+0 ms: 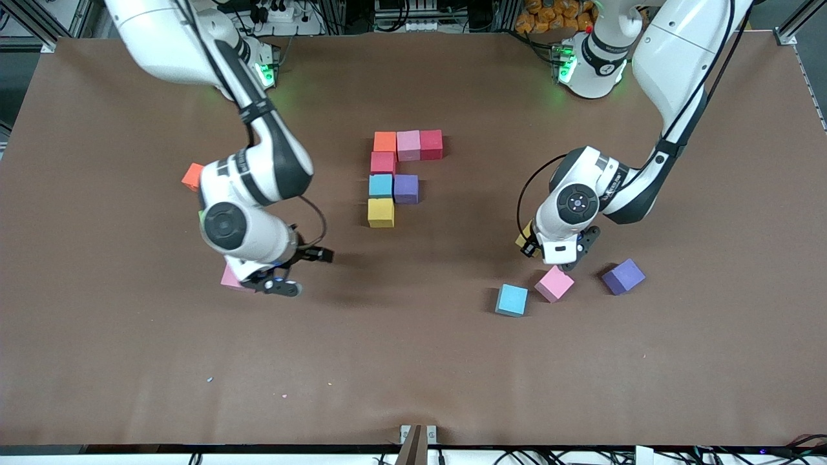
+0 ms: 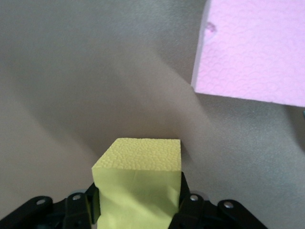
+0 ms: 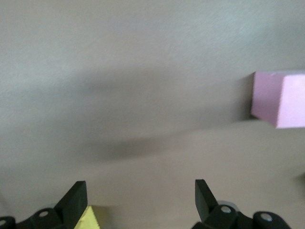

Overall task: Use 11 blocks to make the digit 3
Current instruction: 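Place the yellow block below the cyan block with the right gripper, then grasp the pink block with the right gripper while the left gripper carries yellow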

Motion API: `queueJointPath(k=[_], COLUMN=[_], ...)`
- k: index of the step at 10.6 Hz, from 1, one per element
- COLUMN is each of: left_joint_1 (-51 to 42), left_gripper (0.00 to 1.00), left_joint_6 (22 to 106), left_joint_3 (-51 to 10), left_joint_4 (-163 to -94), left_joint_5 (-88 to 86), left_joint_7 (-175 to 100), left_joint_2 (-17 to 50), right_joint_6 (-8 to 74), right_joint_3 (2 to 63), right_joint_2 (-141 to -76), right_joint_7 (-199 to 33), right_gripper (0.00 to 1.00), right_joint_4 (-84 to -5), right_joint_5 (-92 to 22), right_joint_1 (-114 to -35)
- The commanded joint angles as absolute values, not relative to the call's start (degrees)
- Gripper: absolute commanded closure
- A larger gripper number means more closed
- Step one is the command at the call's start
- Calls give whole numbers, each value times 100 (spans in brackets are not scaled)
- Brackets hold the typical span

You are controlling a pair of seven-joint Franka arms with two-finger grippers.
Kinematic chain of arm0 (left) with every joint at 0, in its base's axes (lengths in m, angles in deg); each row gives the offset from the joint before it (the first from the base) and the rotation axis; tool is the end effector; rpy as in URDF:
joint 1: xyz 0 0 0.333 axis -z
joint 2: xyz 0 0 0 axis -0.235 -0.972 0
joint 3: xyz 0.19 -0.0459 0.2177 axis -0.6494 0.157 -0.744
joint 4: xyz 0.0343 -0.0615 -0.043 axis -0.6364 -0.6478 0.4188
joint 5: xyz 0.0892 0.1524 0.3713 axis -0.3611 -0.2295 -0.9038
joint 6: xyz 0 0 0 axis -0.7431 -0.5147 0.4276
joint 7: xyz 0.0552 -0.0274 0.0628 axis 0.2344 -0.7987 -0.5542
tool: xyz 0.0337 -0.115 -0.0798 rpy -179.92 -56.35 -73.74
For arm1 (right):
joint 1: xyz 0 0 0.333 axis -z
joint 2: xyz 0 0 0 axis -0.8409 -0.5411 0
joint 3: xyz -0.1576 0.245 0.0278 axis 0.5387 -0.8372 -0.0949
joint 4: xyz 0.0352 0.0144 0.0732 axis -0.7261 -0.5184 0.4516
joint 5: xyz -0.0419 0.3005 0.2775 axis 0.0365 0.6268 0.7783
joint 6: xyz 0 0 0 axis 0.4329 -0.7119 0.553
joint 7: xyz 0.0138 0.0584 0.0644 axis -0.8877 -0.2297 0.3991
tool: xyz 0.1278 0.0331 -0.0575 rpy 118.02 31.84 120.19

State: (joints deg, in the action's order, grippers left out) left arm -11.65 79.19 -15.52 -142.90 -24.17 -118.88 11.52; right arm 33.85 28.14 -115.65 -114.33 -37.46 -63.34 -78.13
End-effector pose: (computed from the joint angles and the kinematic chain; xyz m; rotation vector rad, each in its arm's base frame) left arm 0.5346 -0.2508 0.1321 -2.7028 -1.3823 0.1619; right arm 0.6298 0.2418 0.2368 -3.0508 0.2904 0.2479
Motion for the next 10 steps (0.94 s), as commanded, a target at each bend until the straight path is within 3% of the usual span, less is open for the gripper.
queueJointPath(k=[1, 6, 10], left_joint_1=[-1183, -1079, -516], left_gripper=[88, 94, 93], left_joint_6=[7710, 7648, 7744], left_joint_3=[-1150, -112, -93], left_joint_4=[-14307, -14342, -14307], left_joint_5=[-2333, -2333, -2430], left_joint_7=[-12961, -15916, -17027], left_joint_2=[1344, 1284, 1152], right_joint_6=[3311, 3338, 3653], right_joint_3=[2724, 2733, 2733], right_joint_2=[-11619, -11891, -12120], right_joint_7=[-10784, -9781, -9516], right_gripper=[0, 0, 0], right_joint_4=[-3669, -3784, -3766], right_joint_5=[-6331, -6445, -7041], right_joint_1=[-7352, -6657, -6454])
